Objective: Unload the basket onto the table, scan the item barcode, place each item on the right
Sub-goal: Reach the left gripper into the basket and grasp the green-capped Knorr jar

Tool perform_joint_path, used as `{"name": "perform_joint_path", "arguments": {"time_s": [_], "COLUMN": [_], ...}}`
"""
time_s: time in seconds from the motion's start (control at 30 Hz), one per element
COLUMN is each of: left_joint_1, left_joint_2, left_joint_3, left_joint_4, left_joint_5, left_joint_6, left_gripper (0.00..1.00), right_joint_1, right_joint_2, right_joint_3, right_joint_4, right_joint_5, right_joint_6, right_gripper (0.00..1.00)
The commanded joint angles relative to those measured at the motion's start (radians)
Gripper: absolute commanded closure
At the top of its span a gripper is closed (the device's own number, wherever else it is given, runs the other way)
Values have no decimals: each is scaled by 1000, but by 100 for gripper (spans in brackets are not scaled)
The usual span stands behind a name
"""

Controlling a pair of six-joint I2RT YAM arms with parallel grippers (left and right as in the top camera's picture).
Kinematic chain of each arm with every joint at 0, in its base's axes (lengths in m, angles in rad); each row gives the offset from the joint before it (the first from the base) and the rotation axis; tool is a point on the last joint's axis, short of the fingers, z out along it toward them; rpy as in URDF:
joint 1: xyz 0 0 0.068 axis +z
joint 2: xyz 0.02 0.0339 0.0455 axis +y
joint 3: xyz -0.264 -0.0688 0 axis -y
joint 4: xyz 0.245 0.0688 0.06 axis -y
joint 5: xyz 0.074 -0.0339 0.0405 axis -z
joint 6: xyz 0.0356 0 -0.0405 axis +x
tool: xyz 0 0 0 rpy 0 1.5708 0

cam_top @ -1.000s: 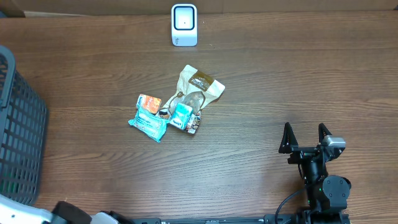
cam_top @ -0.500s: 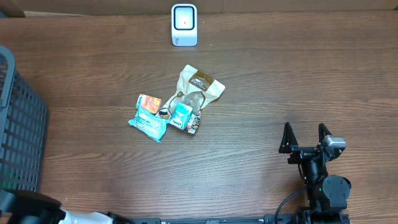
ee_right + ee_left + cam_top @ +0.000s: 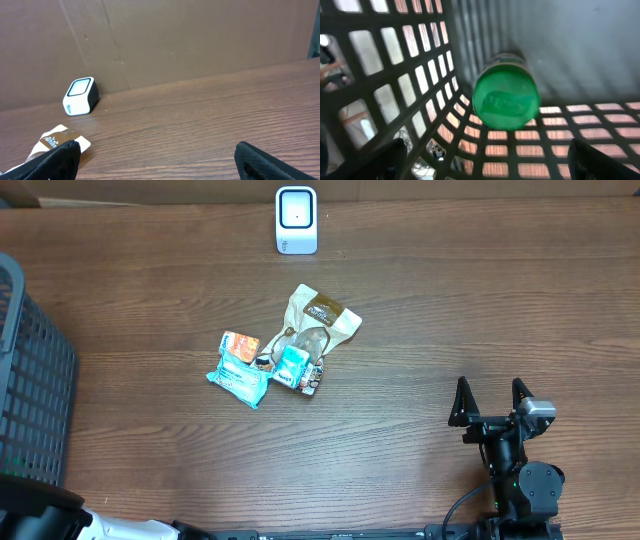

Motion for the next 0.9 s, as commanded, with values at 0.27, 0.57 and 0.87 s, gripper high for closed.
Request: {"name": "perform_joint_path", "arguments": {"time_s": [0.27, 0.57, 0.87], "left_joint_1": [-4, -8, -8], "left_joint_2": [16, 16, 16], "left_joint_3": [-238, -360, -424], "left_joint_4": [198, 349, 409], "left_joint_5": [-38, 49, 82], "left_joint_6": [12, 17, 19], "left_gripper": [5, 3, 16], "right_joint_1": [-7, -7, -7], "right_joint_2": [-6, -6, -6], "right_joint_3": [-10, -10, -10], "right_joint_4": [5, 5, 5], "right_joint_5": [10, 10, 10], "right_joint_6": [-4, -4, -4], "right_gripper": [0, 0, 0]}}
